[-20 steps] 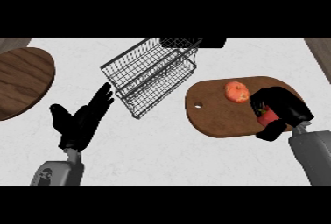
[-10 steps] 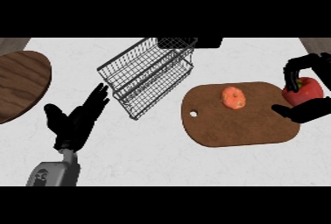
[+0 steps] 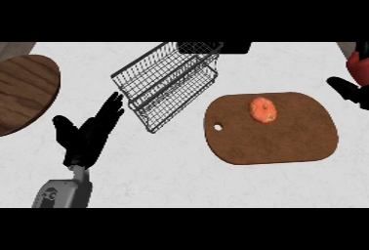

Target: Pick the bell pepper from the cutting board and place it in the tiered basket

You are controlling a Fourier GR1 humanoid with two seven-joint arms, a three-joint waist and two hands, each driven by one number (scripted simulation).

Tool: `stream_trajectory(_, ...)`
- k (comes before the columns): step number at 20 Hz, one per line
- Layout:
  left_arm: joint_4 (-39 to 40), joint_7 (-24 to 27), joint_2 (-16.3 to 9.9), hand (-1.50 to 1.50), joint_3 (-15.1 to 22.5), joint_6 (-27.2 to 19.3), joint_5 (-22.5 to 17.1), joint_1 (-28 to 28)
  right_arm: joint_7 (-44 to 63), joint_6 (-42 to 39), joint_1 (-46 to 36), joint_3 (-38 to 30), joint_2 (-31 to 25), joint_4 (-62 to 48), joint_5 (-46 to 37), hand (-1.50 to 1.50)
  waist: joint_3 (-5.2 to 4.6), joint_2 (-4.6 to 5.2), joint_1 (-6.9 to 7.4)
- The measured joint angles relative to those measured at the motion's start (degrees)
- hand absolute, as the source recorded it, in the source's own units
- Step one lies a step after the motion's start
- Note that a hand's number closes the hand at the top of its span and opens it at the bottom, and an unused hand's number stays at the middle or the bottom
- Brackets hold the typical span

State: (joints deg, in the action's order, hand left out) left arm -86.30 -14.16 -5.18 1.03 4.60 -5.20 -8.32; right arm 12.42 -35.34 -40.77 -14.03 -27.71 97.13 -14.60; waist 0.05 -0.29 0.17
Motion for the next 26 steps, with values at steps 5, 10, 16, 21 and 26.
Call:
stream_trajectory(5, 0.5, -0.5, -0.2, 0.00, -0.5, 0.4, -0.2, -0.7, 8.3, 0.1, -10.6, 4.1, 1.6, -2.4, -0.3, 1.50, -0.01, 0.07, 0.41)
stream_trajectory(10, 0.7, -0.2, -0.1, 0.00, -0.5, 0.9, -0.1, -0.7, 13.7, 3.6, -19.5, 9.0, 6.7, -8.8, -3.7, 1.50, -0.05, 0.21, 0.76)
stream_trajectory(16, 0.5, 1.0, 0.4, 0.00, 0.3, 1.1, 0.6, -0.4, 14.7, 10.1, -27.7, 11.1, 12.4, -20.8, -7.9, 1.50, -0.06, 0.36, 1.00)
stream_trajectory(21, 0.8, 0.6, 0.2, 0.00, -0.3, 1.8, 0.1, -0.8, 10.1, 15.5, -31.5, 11.6, 15.5, -31.3, -10.8, 1.50, -0.04, 0.47, 1.12)
stream_trajectory(26, 0.6, 0.7, 0.6, 0.00, 0.0, 1.5, 0.5, -0.6, 5.7, 22.1, -34.8, 12.4, 21.0, -40.7, -13.2, 1.50, -0.03, 0.60, 1.51)
